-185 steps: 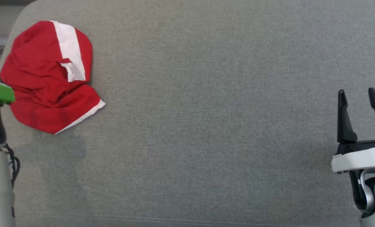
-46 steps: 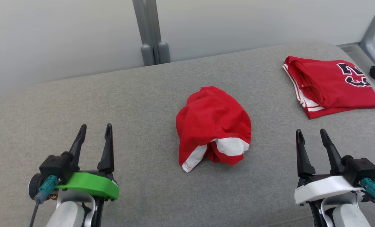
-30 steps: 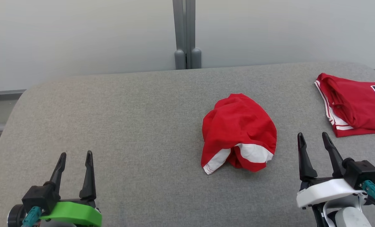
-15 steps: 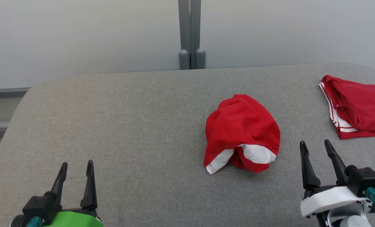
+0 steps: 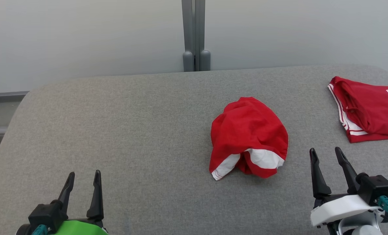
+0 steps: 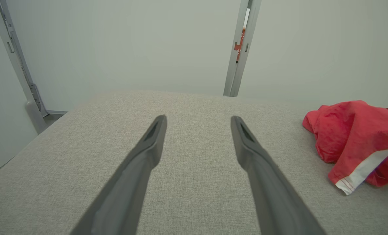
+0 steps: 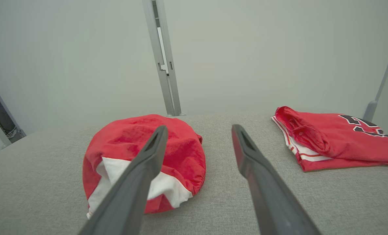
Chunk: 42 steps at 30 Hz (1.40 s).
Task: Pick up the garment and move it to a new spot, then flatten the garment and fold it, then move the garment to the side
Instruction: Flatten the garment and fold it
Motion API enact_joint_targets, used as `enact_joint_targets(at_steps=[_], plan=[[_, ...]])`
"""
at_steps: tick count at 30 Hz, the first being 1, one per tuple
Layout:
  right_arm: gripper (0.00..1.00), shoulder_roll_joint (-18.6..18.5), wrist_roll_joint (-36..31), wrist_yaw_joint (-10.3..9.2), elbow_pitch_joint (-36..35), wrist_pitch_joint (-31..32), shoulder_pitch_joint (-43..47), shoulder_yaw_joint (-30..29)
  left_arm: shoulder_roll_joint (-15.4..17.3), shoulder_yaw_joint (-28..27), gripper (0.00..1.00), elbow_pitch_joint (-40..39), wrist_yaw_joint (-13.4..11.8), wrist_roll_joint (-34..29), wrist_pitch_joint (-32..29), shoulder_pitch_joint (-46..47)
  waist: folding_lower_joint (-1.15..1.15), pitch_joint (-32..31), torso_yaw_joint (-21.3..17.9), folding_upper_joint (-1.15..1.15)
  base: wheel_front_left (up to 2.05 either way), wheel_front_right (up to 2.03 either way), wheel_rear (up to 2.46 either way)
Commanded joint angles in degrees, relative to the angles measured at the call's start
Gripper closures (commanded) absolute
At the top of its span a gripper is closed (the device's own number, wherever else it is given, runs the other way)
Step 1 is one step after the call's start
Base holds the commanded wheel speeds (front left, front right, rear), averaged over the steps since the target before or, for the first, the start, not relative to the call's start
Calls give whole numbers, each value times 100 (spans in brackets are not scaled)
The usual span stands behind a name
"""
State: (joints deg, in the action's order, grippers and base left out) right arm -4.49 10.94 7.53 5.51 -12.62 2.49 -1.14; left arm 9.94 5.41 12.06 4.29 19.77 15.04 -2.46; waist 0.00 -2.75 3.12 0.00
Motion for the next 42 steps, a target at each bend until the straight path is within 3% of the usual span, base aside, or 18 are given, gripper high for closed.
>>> enact_joint_targets(at_steps=[1,42], plan=[[0,-14,11,-10,-11,20,60,-6,20,-4,0,28,22,-20,15,93,0,3,-4,0,0,0,0],[0,-1,-16,-10,15,29,50,42,-8,-62,0,158,26,-103,15,123,0,-27,-34,0,0,0,0]])
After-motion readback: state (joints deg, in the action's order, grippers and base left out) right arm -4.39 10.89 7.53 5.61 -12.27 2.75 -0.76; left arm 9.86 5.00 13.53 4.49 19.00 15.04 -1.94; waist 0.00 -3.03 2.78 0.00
